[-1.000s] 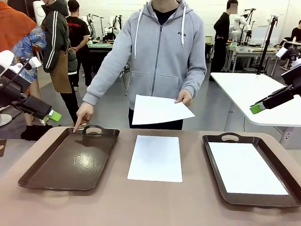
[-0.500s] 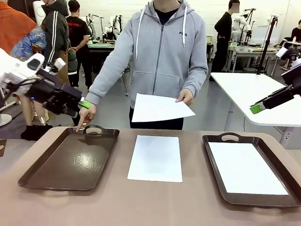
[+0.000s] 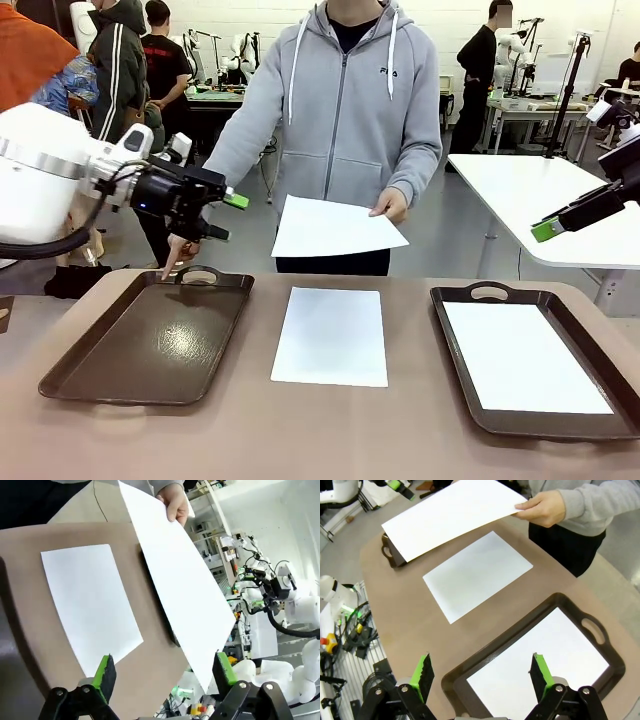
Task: Sort the A4 documents.
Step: Receive the A4 Paper.
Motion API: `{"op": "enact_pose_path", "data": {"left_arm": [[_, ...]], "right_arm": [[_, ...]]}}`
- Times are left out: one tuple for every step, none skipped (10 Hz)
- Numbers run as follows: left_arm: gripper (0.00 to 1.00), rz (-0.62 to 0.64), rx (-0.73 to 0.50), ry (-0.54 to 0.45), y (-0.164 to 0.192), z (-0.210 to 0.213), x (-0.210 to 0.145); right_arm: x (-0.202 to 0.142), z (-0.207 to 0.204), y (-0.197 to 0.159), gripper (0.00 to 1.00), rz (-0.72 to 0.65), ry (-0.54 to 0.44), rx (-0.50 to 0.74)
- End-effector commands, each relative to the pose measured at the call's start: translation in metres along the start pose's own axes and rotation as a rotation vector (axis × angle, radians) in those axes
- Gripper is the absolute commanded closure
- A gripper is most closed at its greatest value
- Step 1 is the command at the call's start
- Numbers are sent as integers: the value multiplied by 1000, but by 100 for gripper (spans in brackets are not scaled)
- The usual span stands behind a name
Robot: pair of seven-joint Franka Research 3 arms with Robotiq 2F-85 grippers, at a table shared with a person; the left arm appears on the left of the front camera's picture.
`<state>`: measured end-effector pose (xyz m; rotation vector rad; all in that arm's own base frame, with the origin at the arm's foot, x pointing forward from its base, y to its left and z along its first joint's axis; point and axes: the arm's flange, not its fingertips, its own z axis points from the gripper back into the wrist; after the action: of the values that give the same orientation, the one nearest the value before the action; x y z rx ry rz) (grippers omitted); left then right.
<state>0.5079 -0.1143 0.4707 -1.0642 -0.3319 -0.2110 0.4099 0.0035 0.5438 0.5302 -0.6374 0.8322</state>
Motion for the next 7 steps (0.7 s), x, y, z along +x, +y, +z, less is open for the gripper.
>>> {"op": "enact_pose_path", "data": {"left_arm": [[0,16,30,0,11,-17,18],[0,25,23,1,18,-27,23],[0,34,-12,4,24,-33,28],[0,74,-59,11,28,-42,33],[0,95,-80,11,30,-49,35],[0,113,-101,10,31,-54,37],[0,124,-127,10,30,-58,38]], "right_arm": [[0,-1,0,0,0,-3,5],[0,-1,0,0,0,-3,5],[0,-1,0,0,0,-3,5],[0,-1,0,0,0,-3,5],[0,-1,0,0,0,-3,5],[0,-1,0,0,0,-3,5],[0,-1,0,0,0,-3,5]]}}
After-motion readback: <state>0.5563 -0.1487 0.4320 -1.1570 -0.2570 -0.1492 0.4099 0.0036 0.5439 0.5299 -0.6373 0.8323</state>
